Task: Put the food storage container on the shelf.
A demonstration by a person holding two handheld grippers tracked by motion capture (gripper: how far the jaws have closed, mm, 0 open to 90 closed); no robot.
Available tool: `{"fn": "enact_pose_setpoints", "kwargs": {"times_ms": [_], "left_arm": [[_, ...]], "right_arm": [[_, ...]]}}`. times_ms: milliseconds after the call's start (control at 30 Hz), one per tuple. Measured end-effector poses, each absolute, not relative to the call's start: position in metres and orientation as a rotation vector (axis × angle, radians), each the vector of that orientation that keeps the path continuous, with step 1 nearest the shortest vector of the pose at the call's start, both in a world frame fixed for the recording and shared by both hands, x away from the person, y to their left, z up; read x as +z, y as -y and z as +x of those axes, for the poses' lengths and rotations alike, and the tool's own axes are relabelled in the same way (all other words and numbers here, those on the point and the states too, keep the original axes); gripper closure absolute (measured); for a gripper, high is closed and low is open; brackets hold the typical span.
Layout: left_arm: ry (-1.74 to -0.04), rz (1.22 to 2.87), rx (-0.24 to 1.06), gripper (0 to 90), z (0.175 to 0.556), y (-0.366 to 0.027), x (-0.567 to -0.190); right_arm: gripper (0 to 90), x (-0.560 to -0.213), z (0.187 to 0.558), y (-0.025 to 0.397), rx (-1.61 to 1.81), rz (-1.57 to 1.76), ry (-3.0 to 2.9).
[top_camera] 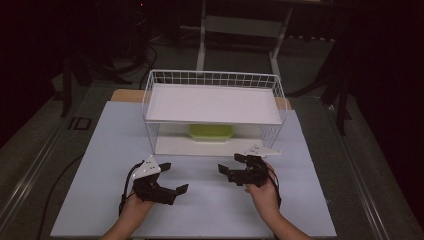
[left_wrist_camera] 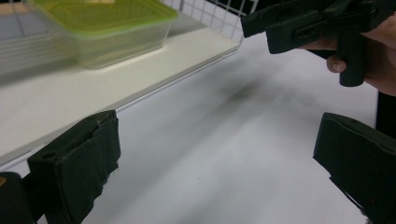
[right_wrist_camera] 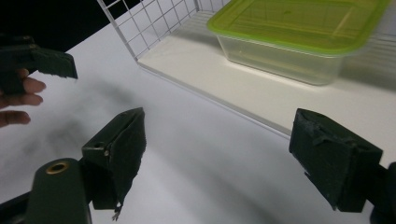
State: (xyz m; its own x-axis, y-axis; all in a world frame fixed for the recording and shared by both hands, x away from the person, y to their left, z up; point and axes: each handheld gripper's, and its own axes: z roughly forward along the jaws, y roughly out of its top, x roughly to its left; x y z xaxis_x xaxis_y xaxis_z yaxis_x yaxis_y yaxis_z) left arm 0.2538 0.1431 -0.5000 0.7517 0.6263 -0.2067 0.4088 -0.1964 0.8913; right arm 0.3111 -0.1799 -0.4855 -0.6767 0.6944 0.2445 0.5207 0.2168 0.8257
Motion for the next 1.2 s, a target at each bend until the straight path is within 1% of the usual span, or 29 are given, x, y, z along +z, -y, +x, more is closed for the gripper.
{"fn": "enact_pose_setpoints", "kwargs": {"times_ms": [133, 700, 800, 1200], "left_arm": [[-0.784, 1.796, 0.211, 1.4, 0.250, -0.145, -0.495], [-0.746, 1.817, 0.210, 1.4, 0.226, -0.156, -0.484], [-0.734, 1.839, 0.232, 1.4, 0.221, -0.158, -0.484], [-0.741, 1.834, 0.195, 1.4, 0.214, -0.161, -0.494]], "right_arm": [[18.6, -0.483, 0.303, 0.190, 1.458, 1.147, -2.310], [18.6, -0.475, 0.268, 0.225, 1.519, 1.090, -2.307], [18.6, -0.475, 0.260, 0.232, 1.512, 1.073, -2.321], [18.2, -0.478, 0.244, 0.253, 1.510, 1.069, -2.312]]}}
